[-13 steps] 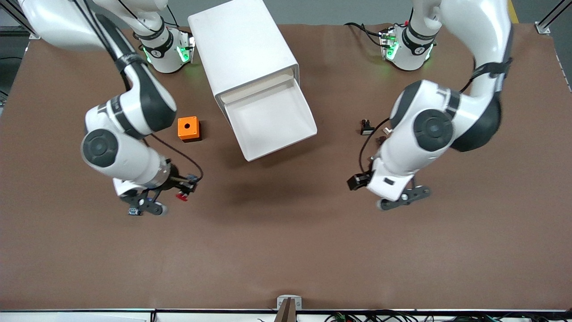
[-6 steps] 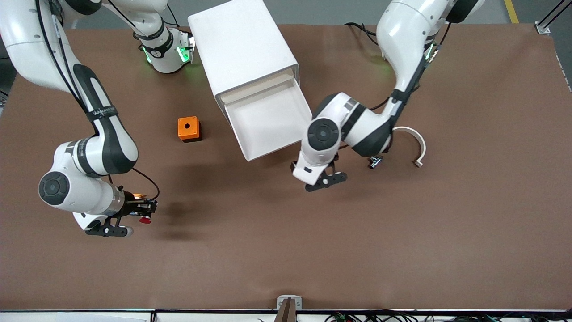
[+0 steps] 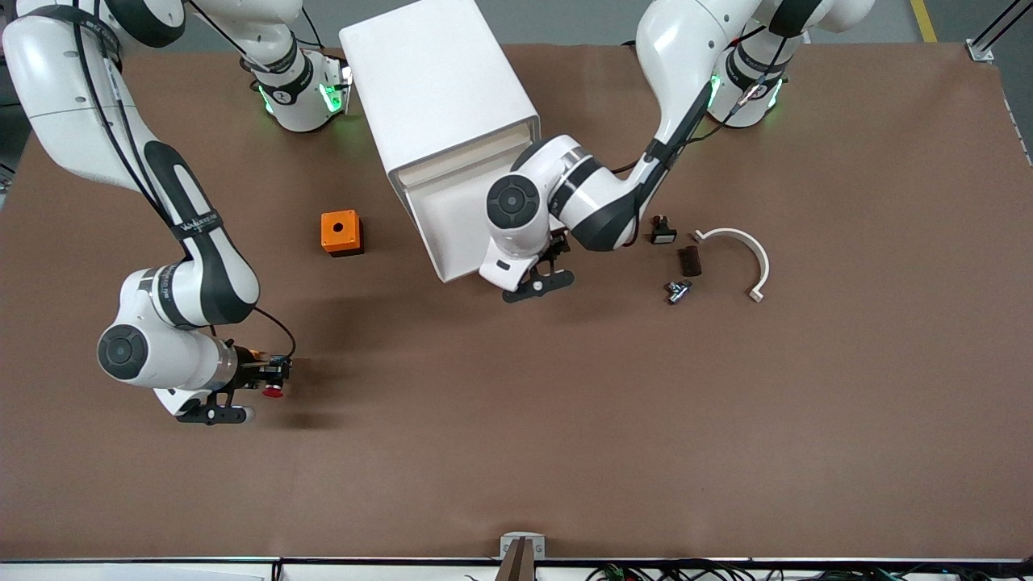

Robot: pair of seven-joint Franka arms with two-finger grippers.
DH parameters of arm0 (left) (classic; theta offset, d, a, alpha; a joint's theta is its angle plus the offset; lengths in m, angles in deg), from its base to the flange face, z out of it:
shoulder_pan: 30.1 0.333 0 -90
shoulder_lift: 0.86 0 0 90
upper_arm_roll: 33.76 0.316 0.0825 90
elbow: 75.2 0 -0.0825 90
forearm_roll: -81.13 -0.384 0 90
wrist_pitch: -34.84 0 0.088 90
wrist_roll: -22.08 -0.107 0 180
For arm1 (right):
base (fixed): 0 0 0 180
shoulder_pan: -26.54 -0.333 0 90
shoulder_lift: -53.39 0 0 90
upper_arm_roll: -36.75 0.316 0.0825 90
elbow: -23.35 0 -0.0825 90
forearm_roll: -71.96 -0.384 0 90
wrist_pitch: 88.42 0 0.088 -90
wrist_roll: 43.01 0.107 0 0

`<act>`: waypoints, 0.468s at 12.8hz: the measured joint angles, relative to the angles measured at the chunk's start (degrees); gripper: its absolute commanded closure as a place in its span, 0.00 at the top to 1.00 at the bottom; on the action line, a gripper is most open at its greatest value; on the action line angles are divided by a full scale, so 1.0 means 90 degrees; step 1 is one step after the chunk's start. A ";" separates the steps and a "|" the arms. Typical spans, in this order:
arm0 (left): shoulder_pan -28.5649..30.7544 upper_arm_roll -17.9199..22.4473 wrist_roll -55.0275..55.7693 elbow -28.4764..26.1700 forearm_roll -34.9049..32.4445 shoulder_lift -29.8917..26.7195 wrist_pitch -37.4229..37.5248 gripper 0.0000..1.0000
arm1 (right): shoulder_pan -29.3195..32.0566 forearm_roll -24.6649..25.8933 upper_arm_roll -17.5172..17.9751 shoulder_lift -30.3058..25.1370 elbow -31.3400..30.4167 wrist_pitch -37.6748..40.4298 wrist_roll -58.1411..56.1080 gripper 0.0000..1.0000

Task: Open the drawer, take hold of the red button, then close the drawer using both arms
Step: 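Place the red button beside the orange button while the left gripper pushes drawer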

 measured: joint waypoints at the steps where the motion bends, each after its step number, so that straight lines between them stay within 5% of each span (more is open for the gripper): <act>1: -0.0037 -0.0083 0.0052 0.0000 0.0143 0.0001 0.0114 1.00 | -0.0001 0.0001 -0.0027 0.0029 -0.0105 -0.0156 -0.0002 0.24; 4: -0.0307 -0.0246 0.0382 -0.0022 0.0435 0.0003 0.0219 1.00 | -0.0004 0.0006 -0.0070 0.0098 -0.0223 -0.0261 -0.0002 0.98; 6: -0.0578 -0.0258 0.0497 -0.0025 0.0655 0.0003 0.0220 1.00 | -0.0007 0.0007 -0.0070 0.0094 -0.0209 -0.0274 -0.0001 1.00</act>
